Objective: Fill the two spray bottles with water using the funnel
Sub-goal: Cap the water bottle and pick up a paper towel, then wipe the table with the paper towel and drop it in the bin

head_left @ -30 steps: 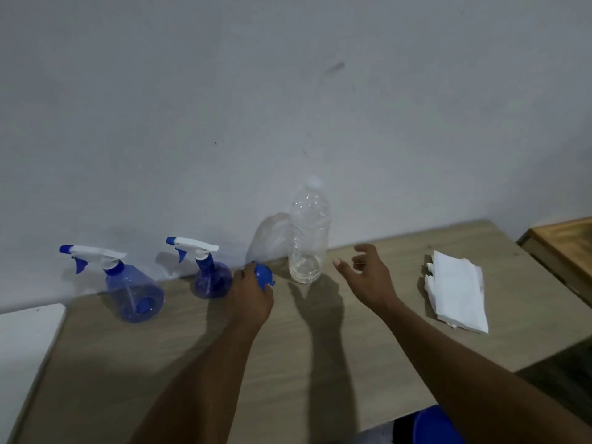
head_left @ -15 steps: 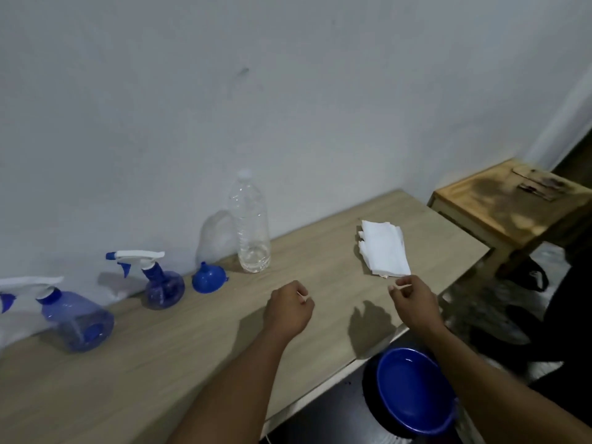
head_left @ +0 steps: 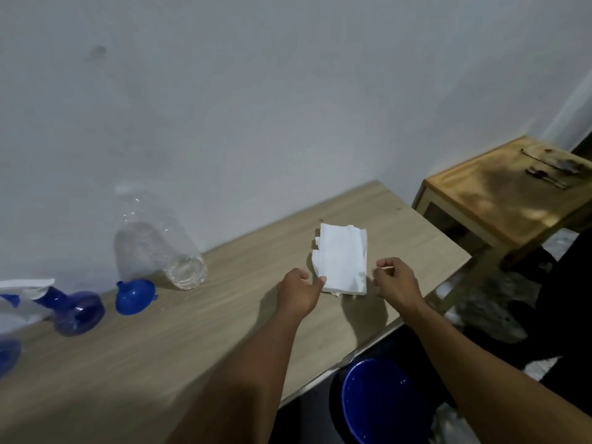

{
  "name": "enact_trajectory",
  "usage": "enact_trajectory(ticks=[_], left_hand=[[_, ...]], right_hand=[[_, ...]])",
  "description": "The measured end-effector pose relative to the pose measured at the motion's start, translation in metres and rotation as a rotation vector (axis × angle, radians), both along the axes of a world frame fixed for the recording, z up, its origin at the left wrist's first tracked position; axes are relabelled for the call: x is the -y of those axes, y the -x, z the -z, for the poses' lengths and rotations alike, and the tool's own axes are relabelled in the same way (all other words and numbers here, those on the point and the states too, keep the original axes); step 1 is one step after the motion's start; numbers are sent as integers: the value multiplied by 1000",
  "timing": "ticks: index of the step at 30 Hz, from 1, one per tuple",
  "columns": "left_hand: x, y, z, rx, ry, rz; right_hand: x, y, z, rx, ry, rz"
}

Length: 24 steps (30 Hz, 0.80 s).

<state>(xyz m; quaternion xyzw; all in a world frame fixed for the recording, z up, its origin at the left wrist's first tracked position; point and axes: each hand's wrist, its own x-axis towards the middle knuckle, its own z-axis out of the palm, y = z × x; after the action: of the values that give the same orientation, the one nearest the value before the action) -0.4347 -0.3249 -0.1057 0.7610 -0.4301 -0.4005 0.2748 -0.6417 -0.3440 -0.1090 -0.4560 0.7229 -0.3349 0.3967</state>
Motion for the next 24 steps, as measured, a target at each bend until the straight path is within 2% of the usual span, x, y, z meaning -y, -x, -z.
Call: enact_trajectory(ticks=[8, 12, 17, 24], left_hand=[[23, 25, 8, 7, -126, -131], [27, 28, -2, -31, -98, -199], [31, 26, -15, -99, -30, -178], [29, 22, -28, -203, -14, -159]], right_hand=[[38, 11, 9, 220, -85, 17], [43, 7, 11, 246, -73, -12], [45, -3, 6, 247, -40, -12], [43, -18, 12, 332, -181, -88]])
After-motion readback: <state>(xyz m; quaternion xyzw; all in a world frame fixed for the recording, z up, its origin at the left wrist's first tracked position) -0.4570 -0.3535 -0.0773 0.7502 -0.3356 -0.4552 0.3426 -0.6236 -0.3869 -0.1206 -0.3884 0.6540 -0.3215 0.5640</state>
